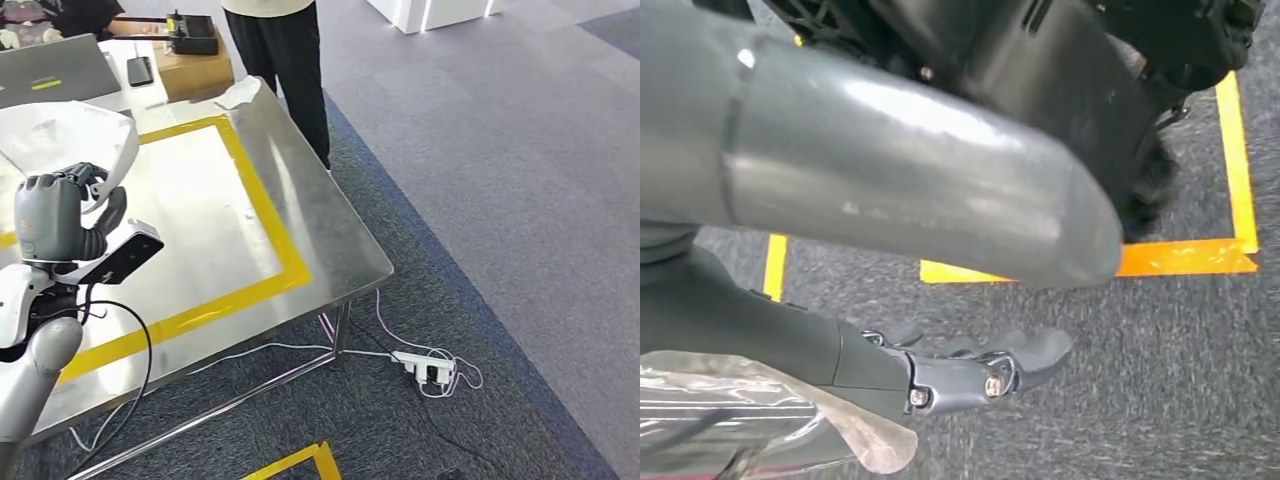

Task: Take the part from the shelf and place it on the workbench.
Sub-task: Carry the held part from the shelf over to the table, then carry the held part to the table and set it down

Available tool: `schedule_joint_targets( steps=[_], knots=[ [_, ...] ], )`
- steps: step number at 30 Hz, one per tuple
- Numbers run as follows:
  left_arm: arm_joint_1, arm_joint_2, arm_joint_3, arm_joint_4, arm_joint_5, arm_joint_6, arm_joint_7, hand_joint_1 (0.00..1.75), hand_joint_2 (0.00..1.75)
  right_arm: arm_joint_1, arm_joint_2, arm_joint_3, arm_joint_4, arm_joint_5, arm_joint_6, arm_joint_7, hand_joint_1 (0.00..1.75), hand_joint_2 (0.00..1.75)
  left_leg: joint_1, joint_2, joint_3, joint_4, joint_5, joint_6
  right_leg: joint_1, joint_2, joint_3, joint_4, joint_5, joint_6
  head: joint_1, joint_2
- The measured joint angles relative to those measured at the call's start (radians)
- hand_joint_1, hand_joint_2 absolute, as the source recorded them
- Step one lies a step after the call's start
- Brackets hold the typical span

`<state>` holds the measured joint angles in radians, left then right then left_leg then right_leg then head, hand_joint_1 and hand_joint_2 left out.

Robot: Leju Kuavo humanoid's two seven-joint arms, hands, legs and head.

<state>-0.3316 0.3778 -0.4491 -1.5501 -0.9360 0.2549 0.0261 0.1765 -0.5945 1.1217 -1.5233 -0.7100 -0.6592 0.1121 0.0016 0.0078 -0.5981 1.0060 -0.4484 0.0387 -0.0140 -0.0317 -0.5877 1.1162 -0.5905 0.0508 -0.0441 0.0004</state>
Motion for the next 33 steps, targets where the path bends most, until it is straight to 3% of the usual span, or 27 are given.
schedule_joint_targets(
  steps=[2,3,4,5,7,9,11,12,13,14,16,18,19,21,23,24,25,27,29,31,33],
  knots=[
    [0.001,-0.002,-0.001,-0.001,-0.002,-0.001,0.001,1.73,1.75,0.002,-0.001,-0.001,-0.001,0.0,0.0,0.003,0.0,0.0,0.001,-0.024,0.0,0.001,-0.001,0.004,-0.001,0.026,-0.076,0.137,-0.048,0.004,0.002,0.0],
    [0.002,-0.003,-0.001,-0.001,-0.002,-0.002,0.001,1.73,1.75,0.003,-0.002,-0.001,-0.001,0.0,0.0,0.004,0.0,0.0,0.001,-0.038,0.001,0.001,-0.002,0.005,-0.001,0.029,-0.1,0.172,-0.048,0.005,0.002,0.0],
    [0.003,-0.003,-0.001,-0.001,-0.003,-0.002,0.001,1.73,1.75,0.004,-0.002,-0.001,-0.001,0.0,0.0,0.004,0.0,0.0,0.001,-0.052,0.003,0.002,-0.002,0.004,-0.001,0.031,-0.105,0.165,-0.027,0.005,0.002,0.0],
    [0.003,-0.003,-0.001,-0.001,-0.003,-0.002,0.001,1.73,1.75,0.004,-0.002,-0.001,-0.001,0.001,0.0,0.005,0.0,0.0,0.002,-0.066,0.005,0.002,-0.003,0.003,-0.002,0.035,-0.089,0.117,0.012,0.004,0.002,0.0],
    [0.003,-0.004,-0.001,-0.001,-0.003,-0.002,0.001,1.73,1.75,0.004,-0.003,-0.002,-0.001,0.001,0.0,0.005,0.0,0.0,0.003,-0.093,0.006,0.007,-0.008,-0.004,-0.007,0.078,-0.032,-0.023,0.084,0.0,0.002,0.0],
    [0.001,-0.005,-0.001,-0.002,-0.003,-0.002,0.001,1.73,1.75,0.004,-0.004,-0.002,-0.003,0.002,0.0,0.005,0.0,0.0,0.005,-0.119,-0.001,0.012,-0.009,-0.016,-0.01,0.115,0.007,-0.099,0.102,-0.007,0.002,0.0],
    [0.003,-0.004,0.0,-0.003,-0.003,-0.002,0.001,1.73,1.75,0.004,-0.006,-0.002,-0.006,0.004,0.0,0.006,0.0,0.0,0.008,-0.144,-0.008,0.012,-0.004,-0.028,-0.009,0.104,0.017,-0.106,0.096,-0.016,0.001,0.0],
    [0.006,-0.003,0.0,-0.004,-0.003,-0.002,0.002,1.73,1.75,0.003,-0.007,-0.002,-0.007,0.004,0.0,0.006,0.0,0.0,0.008,-0.142,-0.01,0.014,-0.006,-0.034,-0.01,0.091,0.02,-0.109,0.097,-0.021,0.001,0.0],
    [0.006,-0.001,0.001,-0.004,-0.003,-0.002,0.002,1.73,1.75,0.003,-0.007,-0.002,-0.008,0.004,0.0,0.006,0.0,0.0,0.006,-0.125,-0.016,0.028,-0.016,-0.039,-0.011,0.077,0.024,-0.112,0.098,-0.028,-0.003,0.0],
    [0.005,0.0,0.002,-0.004,-0.003,-0.002,0.002,1.73,1.75,0.003,-0.007,-0.002,-0.01,0.005,0.0,0.006,0.0,0.0,0.004,-0.097,-0.03,0.06,-0.036,-0.044,-0.013,0.063,0.027,-0.115,0.098,-0.034,-0.007,0.0],
    [0.002,0.001,0.002,-0.005,-0.003,-0.003,0.002,1.73,1.75,0.004,-0.008,-0.002,-0.012,0.006,0.0,0.007,0.0,0.0,0.005,-0.038,-0.087,0.183,-0.096,-0.051,-0.011,0.034,0.032,-0.116,0.094,-0.043,-0.015,0.0],
    [0.005,0.0,0.002,-0.006,-0.003,-0.003,0.003,1.73,1.75,0.004,-0.008,-0.002,-0.013,0.007,0.0,0.009,0.0,0.0,0.009,-0.022,-0.138,0.288,-0.129,-0.056,-0.008,0.005,0.036,-0.115,0.089,-0.046,-0.015,0.0],
    [0.007,0.0,0.002,-0.006,-0.003,-0.004,0.003,1.73,1.75,0.004,-0.008,-0.002,-0.013,0.007,0.0,0.01,0.0,0.0,0.01,-0.02,-0.14,0.291,-0.118,-0.057,-0.007,-0.009,0.039,-0.115,0.086,-0.045,-0.015,0.0],
    [0.008,0.001,0.002,-0.006,-0.003,-0.002,0.003,1.73,1.75,0.004,-0.008,-0.002,-0.013,0.008,0.0,0.008,0.0,0.0,0.008,-0.002,-0.087,0.187,-0.051,-0.053,-0.007,-0.035,0.05,-0.115,0.078,-0.042,-0.015,0.0],
    [0.006,0.002,0.003,-0.006,-0.003,-0.001,0.002,1.73,1.75,0.004,-0.008,-0.002,-0.013,0.009,0.0,0.004,0.0,0.0,-0.005,0.056,-0.023,0.062,-0.007,-0.041,-0.001,-0.058,0.06,-0.115,0.069,-0.035,-0.015,0.0],
    [0.005,0.002,0.003,-0.006,-0.003,0.0,0.001,1.73,1.75,0.003,-0.008,-0.002,-0.013,0.01,0.0,0.003,0.0,0.0,-0.011,0.078,-0.009,0.029,-0.002,-0.035,0.003,-0.07,0.062,-0.115,0.066,-0.03,-0.014,0.0],
    [0.005,0.002,0.003,-0.006,-0.003,-0.001,0.001,1.73,1.75,0.002,-0.008,-0.002,-0.013,0.01,0.0,0.003,0.0,0.0,-0.016,0.086,-0.008,0.021,-0.008,-0.03,0.006,-0.083,0.064,-0.115,0.063,-0.026,-0.013,0.0],
    [0.006,0.002,0.004,-0.006,-0.004,-0.002,0.002,1.73,1.75,0.0,-0.008,-0.002,-0.014,0.01,0.0,0.004,0.0,0.0,-0.013,0.061,-0.011,0.015,-0.006,-0.019,0.007,-0.101,0.068,-0.118,0.056,-0.016,-0.011,0.0],
    [0.003,0.002,0.004,-0.008,-0.005,-0.003,0.003,1.73,1.75,-0.001,-0.008,-0.002,-0.014,0.01,0.0,0.005,0.0,0.0,-0.006,0.035,-0.008,0.008,-0.002,-0.007,0.002,-0.056,0.055,-0.082,0.026,-0.007,-0.008,0.0],
    [0.0,0.001,0.004,-0.01,-0.006,-0.004,0.005,1.73,1.75,0.0,-0.009,-0.002,-0.014,0.01,0.0,0.006,0.0,0.0,-0.002,0.014,-0.007,0.006,-0.001,0.001,-0.001,0.01,-0.003,0.039,-0.033,-0.002,-0.002,0.0],
    [0.003,-0.001,0.003,-0.01,-0.006,-0.005,0.005,1.73,1.75,0.001,-0.009,-0.002,-0.014,0.01,0.0,0.006,0.0,0.0,-0.003,-0.004,-0.006,0.006,-0.002,0.004,-0.001,0.028,-0.075,0.165,-0.071,-0.001,0.0,0.0]
  ],
)
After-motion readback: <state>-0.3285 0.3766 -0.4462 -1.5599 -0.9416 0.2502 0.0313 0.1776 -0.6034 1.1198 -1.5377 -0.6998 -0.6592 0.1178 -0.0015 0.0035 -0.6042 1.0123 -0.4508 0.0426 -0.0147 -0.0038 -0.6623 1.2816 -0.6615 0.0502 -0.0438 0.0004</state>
